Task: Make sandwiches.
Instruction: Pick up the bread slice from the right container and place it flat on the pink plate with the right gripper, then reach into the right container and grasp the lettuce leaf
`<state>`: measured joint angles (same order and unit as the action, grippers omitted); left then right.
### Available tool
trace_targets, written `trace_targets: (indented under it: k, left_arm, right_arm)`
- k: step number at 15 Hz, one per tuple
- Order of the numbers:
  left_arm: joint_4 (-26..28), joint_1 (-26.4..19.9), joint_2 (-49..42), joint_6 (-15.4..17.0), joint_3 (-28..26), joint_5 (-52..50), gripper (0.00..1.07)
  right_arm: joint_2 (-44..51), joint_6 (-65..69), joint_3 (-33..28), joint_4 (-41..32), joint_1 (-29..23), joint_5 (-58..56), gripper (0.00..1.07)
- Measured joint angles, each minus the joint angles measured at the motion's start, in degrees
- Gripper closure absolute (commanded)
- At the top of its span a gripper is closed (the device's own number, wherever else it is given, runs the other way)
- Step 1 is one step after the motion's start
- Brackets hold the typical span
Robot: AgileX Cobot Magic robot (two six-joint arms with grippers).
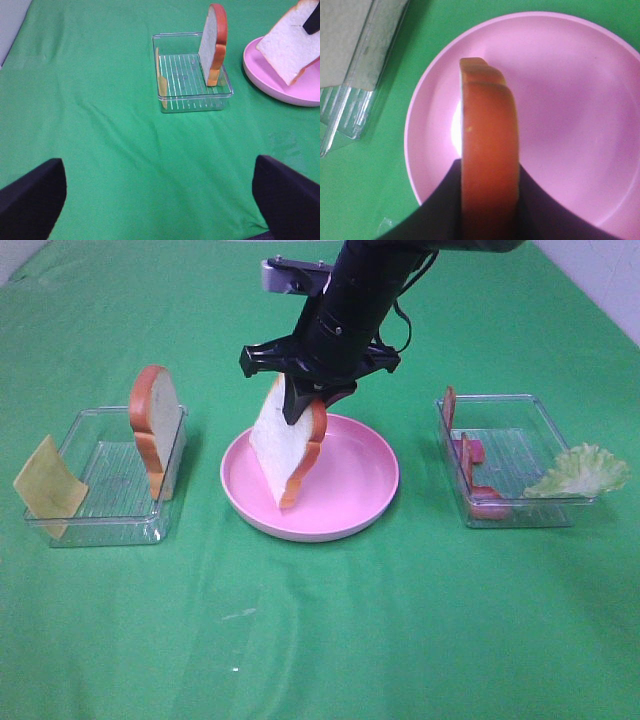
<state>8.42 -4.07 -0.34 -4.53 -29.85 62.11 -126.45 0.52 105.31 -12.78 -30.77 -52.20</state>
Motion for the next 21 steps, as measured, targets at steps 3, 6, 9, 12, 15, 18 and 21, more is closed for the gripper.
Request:
trace_targets:
  k: [3,6,9,12,15,18,21]
  left_arm:
    - [0.0,0.0,0.0,0.0,0.0,0.0,0.14]
    - [0.0,0.0,0.0,0.0,0.0,0.0,0.14]
    - [0.0,0.0,0.0,0.0,0.0,0.0,0.14]
    - [0.0,0.0,0.0,0.0,0.0,0.0,0.14]
    - [-0.1,0.0,0.0,0.0,0.0,0.0,0.14]
    - [-0.1,0.0,0.0,0.0,0.0,0.0,0.14]
    - [-0.1,0.0,0.0,0.0,0.0,0.0,0.14]
  right_arm:
    - [-1.5,0.0,0.0,0.1,0.0,0.5,1.05]
    - [-1.6,0.0,0.0,0.6,0.1,0.6,0.93]
    - [-1.8,0.0,0.0,2.6,0.1,0.3,0.38]
    - [-1.8,-0.1,0.1,5.8,0.1,-0.3,0.09]
    - [-1.6,-0.1,2.1,9.2,0.1,-3.4,0.09]
    - [-1.6,-0.1,6.2,11.6,0.1,-9.7,0.09]
    - [-1.6,-0.5,13.5,11.8,0.1,-16.3,0.09]
